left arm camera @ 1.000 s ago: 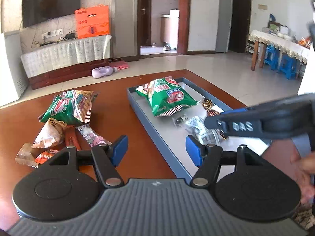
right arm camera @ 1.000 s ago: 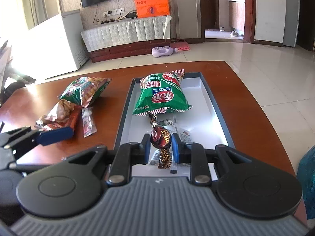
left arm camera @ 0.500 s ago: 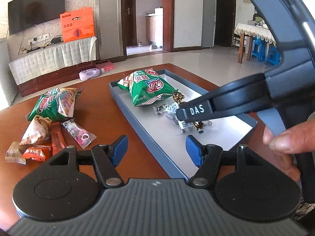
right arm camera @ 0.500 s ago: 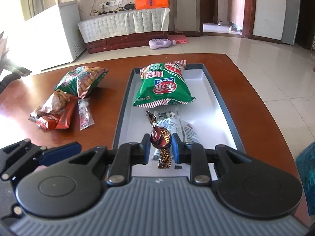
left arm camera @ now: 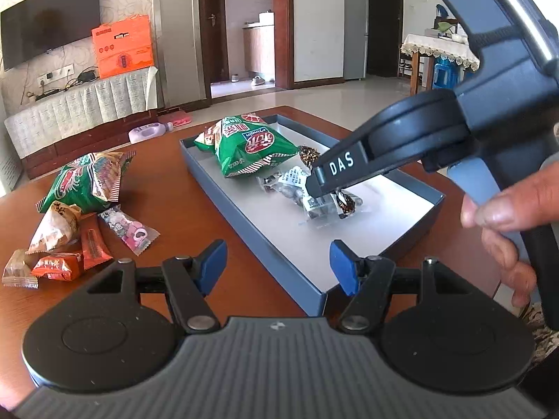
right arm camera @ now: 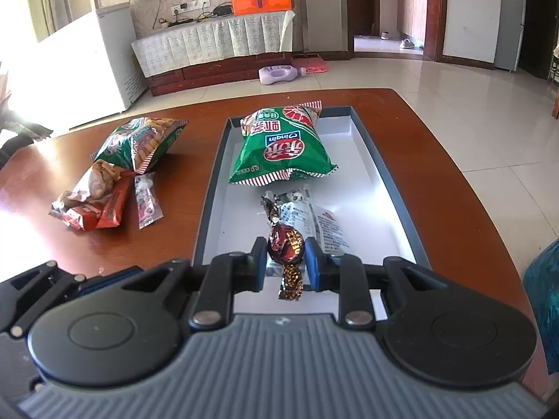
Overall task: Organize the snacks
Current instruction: 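Open both grippers to release the candies into the tray, then move both tools back over the snack pile on the table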
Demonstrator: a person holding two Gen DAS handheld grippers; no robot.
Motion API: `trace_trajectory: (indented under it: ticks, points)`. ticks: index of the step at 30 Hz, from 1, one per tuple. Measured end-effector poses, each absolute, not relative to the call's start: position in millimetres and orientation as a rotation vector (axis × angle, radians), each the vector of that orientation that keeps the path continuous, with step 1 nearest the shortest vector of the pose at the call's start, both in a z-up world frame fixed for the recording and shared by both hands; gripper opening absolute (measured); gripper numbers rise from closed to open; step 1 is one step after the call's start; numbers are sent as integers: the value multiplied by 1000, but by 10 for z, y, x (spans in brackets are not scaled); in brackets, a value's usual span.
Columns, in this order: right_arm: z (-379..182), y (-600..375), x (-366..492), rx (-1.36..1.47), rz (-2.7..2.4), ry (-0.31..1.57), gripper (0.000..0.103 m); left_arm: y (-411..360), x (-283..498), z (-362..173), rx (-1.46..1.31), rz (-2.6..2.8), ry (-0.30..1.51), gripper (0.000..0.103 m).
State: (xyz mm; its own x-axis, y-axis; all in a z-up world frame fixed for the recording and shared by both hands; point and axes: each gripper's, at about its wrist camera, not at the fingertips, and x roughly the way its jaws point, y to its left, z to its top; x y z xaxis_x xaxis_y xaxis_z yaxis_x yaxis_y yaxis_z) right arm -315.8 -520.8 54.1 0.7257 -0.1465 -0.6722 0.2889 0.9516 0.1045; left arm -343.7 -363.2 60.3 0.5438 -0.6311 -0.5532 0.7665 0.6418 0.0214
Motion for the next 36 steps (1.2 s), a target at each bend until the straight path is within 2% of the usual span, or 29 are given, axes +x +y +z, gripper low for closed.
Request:
trace_trajectory:
  ticks: [1, 3, 5, 22, 36]
  points:
    - [544, -5217, -3167, 214, -241, 718, 28, -3629, -3434, 596, 276, -842, 539, 70]
    - [552, -5216, -3175, 226, -239, 711, 39, -3621, -3427, 589, 275, -845, 540, 70]
    - [569, -5210, -3191, 233, -237, 697, 44, -3613, -3438, 590, 273, -846, 539, 70]
    - [685, -5096, -3195, 281, -198, 620, 45, -3429, -3399, 589, 260, -816, 532, 74]
    - [694, -4648, -2903, 235, -72, 627, 45, -2694, -2920, 624, 196, -561, 506, 74]
